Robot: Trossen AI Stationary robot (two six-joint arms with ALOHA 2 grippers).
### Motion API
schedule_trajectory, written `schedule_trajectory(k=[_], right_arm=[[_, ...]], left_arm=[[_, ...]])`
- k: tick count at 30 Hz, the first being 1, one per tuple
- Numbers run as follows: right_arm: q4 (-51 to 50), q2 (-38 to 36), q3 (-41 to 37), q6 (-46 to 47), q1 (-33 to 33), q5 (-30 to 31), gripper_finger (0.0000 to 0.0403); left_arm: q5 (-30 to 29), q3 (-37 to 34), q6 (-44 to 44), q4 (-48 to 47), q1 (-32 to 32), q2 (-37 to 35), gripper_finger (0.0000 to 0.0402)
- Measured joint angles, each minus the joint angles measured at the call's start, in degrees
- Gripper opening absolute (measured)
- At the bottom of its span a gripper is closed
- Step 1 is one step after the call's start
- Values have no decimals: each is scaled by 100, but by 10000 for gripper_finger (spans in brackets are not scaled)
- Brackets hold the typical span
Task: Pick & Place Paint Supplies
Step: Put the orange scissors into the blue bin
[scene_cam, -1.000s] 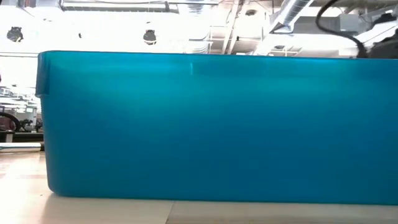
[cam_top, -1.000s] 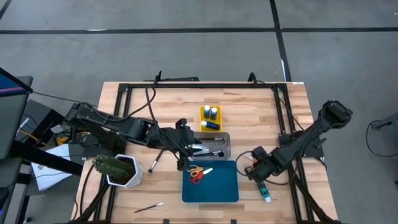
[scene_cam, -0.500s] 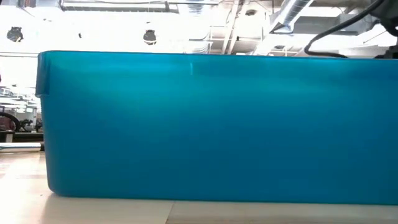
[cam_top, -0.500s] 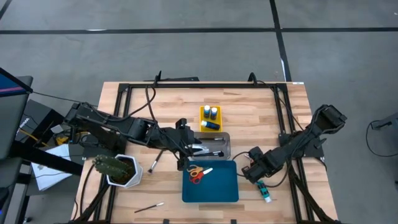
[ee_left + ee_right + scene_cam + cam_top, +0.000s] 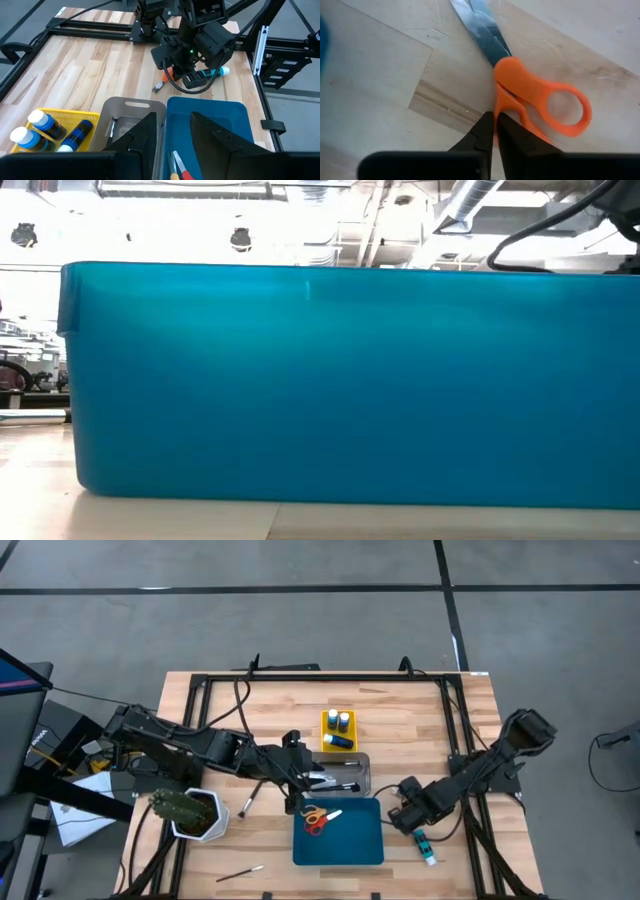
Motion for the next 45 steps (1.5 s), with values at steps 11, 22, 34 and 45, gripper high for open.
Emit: schedule_trajectory(k=[11,22,34,45], right_arm=[[-125,-701,-314,350,284,490,3],[-392,-1972,-267,1260,1108,2109,1],[387,-2389,126,161,1224,3656,0],[3084,-3378,138,-2921,1090,4649,0]], left_arm=[[1,0,-9,0,0,0,112],[-67,0,-139,0,0,0,112],[-743,-1226,-1011,2590,-11,-2,112],[-738,-2441,-1000,5332,-12,-2,112]])
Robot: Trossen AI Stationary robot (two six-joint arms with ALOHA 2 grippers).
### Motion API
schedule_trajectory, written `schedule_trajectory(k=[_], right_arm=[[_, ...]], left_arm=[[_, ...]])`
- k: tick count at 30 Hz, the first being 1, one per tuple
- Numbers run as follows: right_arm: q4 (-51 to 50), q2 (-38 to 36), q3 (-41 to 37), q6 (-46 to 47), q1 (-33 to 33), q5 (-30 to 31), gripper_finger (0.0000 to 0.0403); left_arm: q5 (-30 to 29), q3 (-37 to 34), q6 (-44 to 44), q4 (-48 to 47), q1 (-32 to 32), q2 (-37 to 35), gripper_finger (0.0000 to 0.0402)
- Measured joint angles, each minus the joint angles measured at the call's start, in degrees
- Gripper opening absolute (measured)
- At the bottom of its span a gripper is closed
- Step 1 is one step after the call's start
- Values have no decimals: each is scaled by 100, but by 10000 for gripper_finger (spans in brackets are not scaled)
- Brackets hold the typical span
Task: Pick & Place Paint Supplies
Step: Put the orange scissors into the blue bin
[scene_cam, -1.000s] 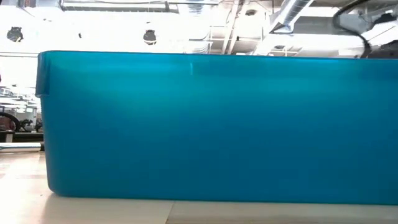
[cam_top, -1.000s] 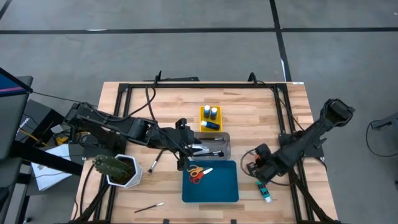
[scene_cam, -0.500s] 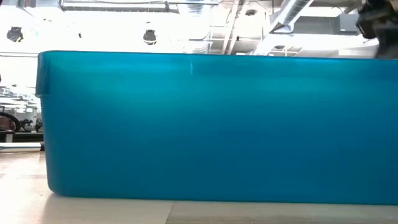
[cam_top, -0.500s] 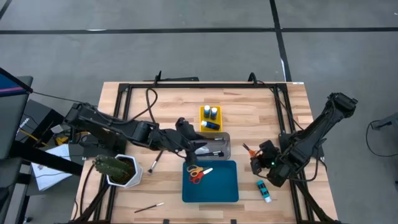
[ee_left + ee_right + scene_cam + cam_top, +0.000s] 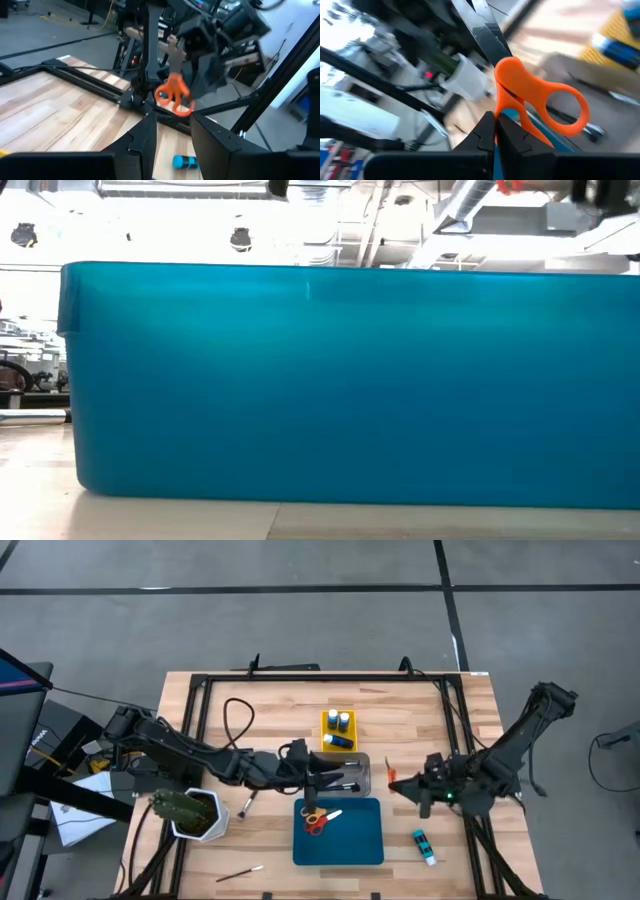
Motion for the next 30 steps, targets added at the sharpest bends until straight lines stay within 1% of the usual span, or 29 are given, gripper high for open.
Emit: schedule_trajectory(k=[3,6,8,11,15,18,22,26,30], right_arm=[[770,-182,0,-863,-67,-106,0],[1637,-276,0,-1760,-162,-621,0],[2153,-292,0,-2234,-232,-1037,0],[2678,-291,0,-2693,-359,-1644,0],[3022,-288,0,-2847,-582,-2205,0],[3424,-200,0,-2969,-747,-2560,0],[3903,3,0,-2971,-1030,-3043,0],[4240,268,0,-2850,-1323,-3396,0],[4609,480,2,-2789,-1535,-3647,0]], left_arm=[[-3,-70,197,192,14,0,112],[-5,-75,916,411,12,0,113],[-5,-75,1355,816,12,0,117],[-97,-75,1757,1317,41,0,129],[-506,39,1953,1411,47,0,145],[-550,293,2395,1311,28,17,150],[-568,782,2934,795,-22,107,148],[-638,1302,3472,445,-89,296,149],[-635,1657,3608,156,-156,504,149]])
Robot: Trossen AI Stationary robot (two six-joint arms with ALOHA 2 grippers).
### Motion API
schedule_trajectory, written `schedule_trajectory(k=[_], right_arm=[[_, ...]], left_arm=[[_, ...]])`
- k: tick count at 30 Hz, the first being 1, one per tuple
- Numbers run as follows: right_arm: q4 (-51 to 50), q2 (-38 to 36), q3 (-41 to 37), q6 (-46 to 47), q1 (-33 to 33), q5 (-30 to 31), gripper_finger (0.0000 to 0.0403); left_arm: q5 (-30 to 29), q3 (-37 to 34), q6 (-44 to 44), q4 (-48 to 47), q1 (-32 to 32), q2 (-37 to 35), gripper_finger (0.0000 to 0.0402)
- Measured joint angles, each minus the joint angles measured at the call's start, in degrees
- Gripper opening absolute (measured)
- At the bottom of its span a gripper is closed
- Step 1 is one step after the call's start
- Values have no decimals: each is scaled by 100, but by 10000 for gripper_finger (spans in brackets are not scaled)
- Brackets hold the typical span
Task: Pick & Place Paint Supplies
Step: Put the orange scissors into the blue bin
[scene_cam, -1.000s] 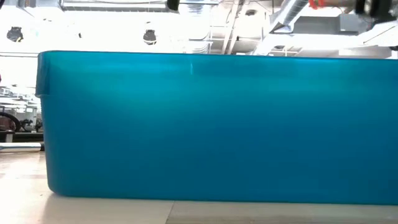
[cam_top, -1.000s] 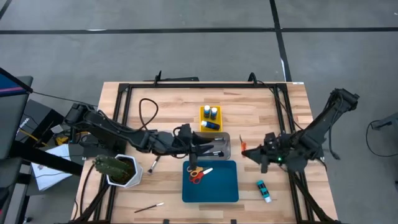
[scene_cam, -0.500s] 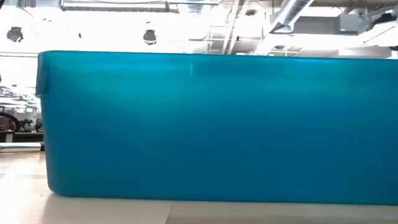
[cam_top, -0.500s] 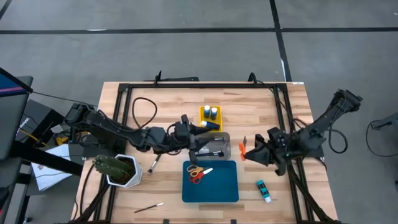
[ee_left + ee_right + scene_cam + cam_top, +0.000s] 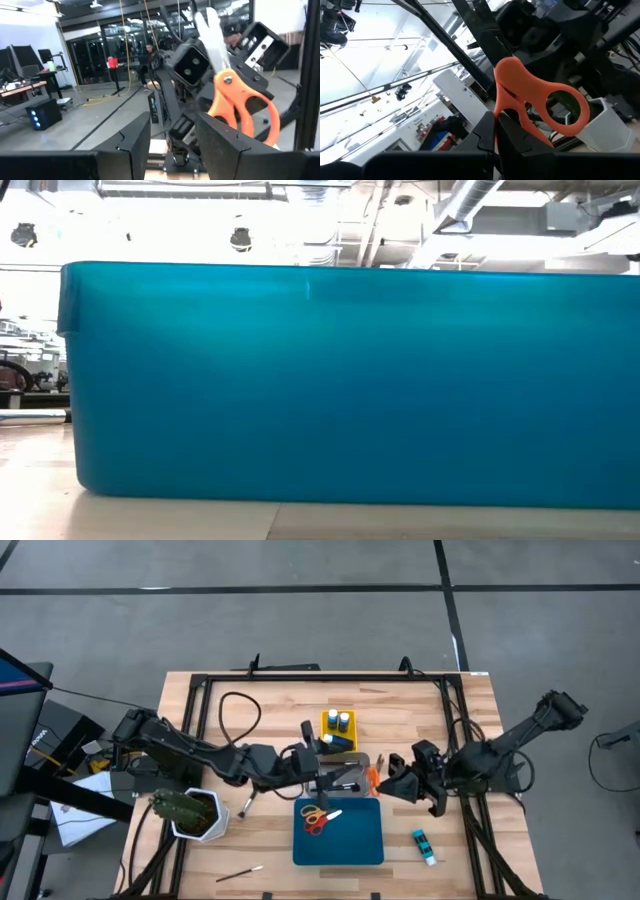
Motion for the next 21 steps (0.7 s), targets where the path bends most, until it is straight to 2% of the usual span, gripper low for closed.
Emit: schedule_trajectory(k=[10,21], right_arm=[[233,82,-2,-6,-179,-123,0],[209,189,-4,-30,-191,-125,0]], left_arm=[[50,69,-155,-212,-160,106,150],[52,69,-199,-256,-62,110,150]])
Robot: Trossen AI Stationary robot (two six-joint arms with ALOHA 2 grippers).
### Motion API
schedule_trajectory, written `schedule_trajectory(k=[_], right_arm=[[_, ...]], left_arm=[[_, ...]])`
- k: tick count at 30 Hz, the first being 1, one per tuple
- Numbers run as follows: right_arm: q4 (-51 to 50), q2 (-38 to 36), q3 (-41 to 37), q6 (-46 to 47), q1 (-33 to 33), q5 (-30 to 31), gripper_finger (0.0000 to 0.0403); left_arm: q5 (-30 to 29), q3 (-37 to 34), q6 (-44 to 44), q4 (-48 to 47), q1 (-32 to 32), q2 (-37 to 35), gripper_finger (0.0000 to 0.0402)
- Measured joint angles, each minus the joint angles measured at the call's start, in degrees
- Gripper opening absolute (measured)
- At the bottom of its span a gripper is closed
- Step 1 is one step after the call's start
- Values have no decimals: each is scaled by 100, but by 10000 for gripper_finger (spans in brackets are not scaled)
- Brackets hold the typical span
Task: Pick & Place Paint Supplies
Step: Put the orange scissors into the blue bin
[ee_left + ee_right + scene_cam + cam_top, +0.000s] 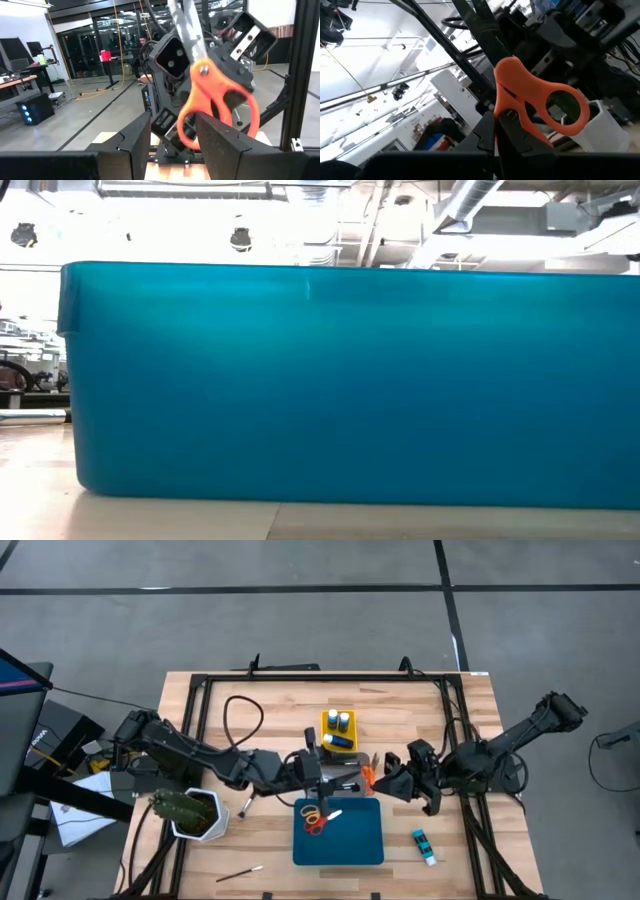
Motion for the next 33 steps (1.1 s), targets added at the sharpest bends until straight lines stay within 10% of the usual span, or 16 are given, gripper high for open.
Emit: schedule_trajectory(k=[33], right_arm=[[268,173,4,42,-262,-299,0]], left_arm=[[393,-2,-421,-330,230,0,132]])
